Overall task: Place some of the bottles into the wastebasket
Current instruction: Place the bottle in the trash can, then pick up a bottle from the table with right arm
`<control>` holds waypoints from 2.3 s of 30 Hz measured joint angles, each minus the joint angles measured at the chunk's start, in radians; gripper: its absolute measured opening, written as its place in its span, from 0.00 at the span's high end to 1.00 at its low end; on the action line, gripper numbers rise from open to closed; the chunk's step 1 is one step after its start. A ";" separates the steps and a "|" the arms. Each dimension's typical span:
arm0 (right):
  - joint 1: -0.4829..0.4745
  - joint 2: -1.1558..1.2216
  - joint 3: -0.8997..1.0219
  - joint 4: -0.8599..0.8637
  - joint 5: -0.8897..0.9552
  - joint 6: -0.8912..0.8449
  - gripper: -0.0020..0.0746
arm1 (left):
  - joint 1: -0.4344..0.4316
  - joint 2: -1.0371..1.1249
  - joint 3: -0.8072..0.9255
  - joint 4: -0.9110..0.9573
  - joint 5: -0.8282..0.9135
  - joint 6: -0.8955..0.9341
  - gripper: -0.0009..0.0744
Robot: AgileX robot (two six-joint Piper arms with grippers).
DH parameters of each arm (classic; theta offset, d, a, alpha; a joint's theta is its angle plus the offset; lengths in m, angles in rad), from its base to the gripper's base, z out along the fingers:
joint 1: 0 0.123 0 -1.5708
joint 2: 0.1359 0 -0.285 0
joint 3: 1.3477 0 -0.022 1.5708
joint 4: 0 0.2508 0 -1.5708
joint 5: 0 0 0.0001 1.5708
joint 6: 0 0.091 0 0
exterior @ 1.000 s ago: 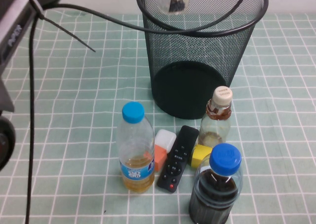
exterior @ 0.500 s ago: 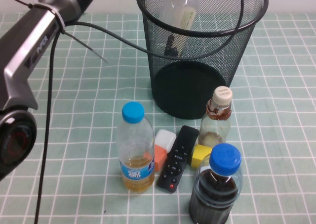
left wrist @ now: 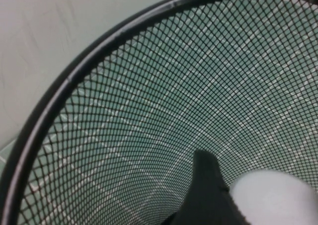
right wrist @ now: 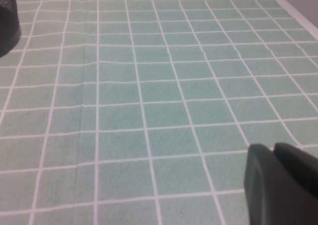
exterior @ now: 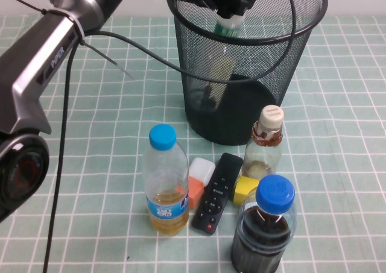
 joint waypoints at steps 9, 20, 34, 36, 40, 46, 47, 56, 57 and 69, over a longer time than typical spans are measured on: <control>0.000 0.000 0.000 0.000 0.000 0.000 0.98 | 0.000 -0.112 0.000 0.017 0.105 -0.088 0.52; 0.000 0.000 0.000 0.000 0.000 0.000 0.98 | 0.000 -0.446 0.010 0.122 0.349 -0.124 0.97; 0.000 0.000 0.000 0.000 0.000 0.000 0.98 | 0.000 -1.276 0.857 0.356 0.074 -0.153 0.99; 0.000 0.000 0.000 0.000 0.000 0.000 0.98 | 0.000 -1.399 1.041 0.348 -0.006 -0.170 0.99; 0.000 0.000 0.000 0.000 0.000 0.000 0.98 | 0.000 -1.659 1.413 0.347 -0.263 -0.185 0.99; 0.000 0.000 0.000 0.000 0.000 0.000 0.98 | 0.000 -1.942 1.744 0.348 -0.443 -0.264 0.99; 0.000 0.000 0.000 0.000 0.000 0.000 0.98 | 0.000 -1.964 1.772 0.360 -0.438 -0.268 0.99; 0.000 0.000 0.000 0.000 0.000 0.000 0.98 | 0.000 -1.996 1.857 0.440 -0.335 -0.274 0.99; 0.000 0.000 0.000 0.000 0.000 0.000 0.98 | 0.000 -1.996 1.857 0.440 -0.327 -0.274 0.99; 0.000 0.000 0.000 0.000 0.000 0.000 0.98 | 0.000 -2.002 1.926 0.423 -0.383 -0.293 0.99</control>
